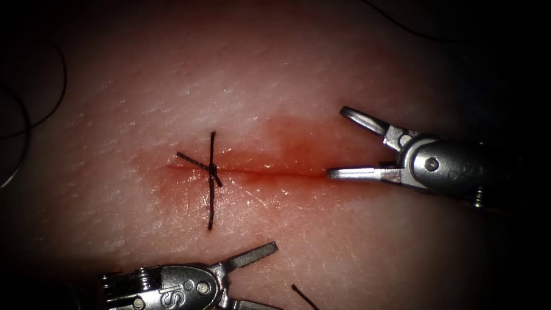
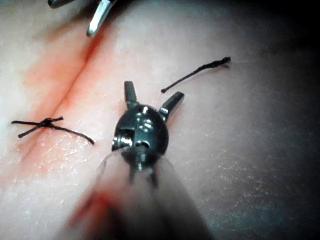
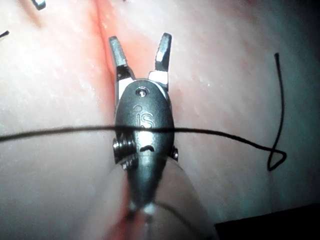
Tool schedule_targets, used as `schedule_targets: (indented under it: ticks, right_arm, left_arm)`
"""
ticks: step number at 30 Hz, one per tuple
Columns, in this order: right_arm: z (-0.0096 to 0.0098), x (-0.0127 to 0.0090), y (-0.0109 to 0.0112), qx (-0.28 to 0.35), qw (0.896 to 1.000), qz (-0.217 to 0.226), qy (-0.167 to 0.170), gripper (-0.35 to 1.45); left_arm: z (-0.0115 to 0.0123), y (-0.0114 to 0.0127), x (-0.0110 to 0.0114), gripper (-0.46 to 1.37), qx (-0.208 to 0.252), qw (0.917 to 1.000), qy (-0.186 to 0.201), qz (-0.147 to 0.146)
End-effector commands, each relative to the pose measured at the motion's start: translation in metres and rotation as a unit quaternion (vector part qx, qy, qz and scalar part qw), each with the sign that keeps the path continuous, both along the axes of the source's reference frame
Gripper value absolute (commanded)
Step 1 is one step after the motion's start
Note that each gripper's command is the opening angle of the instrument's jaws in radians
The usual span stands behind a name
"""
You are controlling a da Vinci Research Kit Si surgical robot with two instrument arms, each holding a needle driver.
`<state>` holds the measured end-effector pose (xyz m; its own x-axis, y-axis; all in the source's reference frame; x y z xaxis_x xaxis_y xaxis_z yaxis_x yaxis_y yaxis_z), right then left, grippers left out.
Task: Wound Closure
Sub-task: Grab the needle using the left gripper
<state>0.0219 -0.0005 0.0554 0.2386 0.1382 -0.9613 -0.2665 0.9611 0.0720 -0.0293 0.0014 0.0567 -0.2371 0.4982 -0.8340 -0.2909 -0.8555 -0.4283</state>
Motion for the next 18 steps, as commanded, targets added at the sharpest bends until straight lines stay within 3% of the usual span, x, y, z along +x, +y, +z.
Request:
schedule_targets:
  ticks: [1, 5, 9, 18]
  right_arm:
    - [0.0000, 0.0000, 0.0000, 0.001, 1.000, -0.004, 0.001, 1.30]
    - [0.0000, 0.0000, 0.0000, 0.001, 1.000, -0.004, 0.001, 1.30]
    - [-0.0001, 0.0001, -0.0001, 0.001, 1.000, -0.003, 0.000, 1.30]
    - [-0.0001, 0.0001, -0.0001, 0.001, 1.000, -0.003, 0.000, 1.30]
  left_arm:
    - [0.0000, 0.0000, 0.0000, 0.60, 0.000, 1.0000, 0.000, 0.000]
    - [-0.0005, 0.0000, 0.0004, 0.67, 0.001, 1.0000, 0.000, 0.000]
    - [-0.0013, 0.0003, 0.0013, 0.86, 0.003, 1.0000, 0.006, -0.005]
    - [-0.0031, 0.0028, 0.0049, 1.00, 0.013, 0.9978, 0.039, -0.053]
